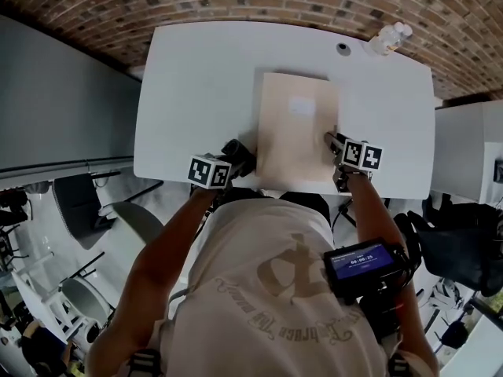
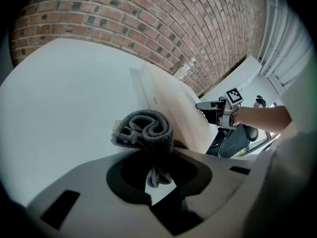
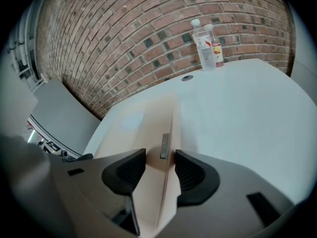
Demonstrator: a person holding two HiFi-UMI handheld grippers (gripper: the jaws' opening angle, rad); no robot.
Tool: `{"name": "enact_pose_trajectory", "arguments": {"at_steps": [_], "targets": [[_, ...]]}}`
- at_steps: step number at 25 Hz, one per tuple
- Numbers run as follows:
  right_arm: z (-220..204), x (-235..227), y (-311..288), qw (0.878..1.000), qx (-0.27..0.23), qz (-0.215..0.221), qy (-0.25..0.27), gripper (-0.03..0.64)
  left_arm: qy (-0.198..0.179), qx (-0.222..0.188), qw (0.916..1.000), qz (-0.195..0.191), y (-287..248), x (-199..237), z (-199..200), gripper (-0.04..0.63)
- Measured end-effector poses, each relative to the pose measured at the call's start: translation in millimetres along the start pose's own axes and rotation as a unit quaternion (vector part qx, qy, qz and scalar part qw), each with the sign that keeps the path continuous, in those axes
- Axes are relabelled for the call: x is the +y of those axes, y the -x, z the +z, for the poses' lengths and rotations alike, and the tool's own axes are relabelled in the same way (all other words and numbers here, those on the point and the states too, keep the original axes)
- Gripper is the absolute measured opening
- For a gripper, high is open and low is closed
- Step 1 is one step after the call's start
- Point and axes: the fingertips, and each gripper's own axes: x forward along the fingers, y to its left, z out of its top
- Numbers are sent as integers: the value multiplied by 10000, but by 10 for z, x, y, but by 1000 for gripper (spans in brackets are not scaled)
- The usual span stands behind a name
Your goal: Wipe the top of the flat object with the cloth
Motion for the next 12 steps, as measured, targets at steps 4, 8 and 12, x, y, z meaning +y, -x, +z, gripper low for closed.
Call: {"name": "enact_pose_trajectory", "arguments": {"at_steps": [4,8,12], "targets": [[7,10,-11,10000,-16,28,16,196,109,144,9998,-41,28,-42,-141,106],[-6,-7,12,10000,-24,67,15,196,162,244,9995,123,74,-138,-267,106],[5,5,-19,9998,-49,185,19,196,231,197,9991,282,156,-209,-381,106]]}}
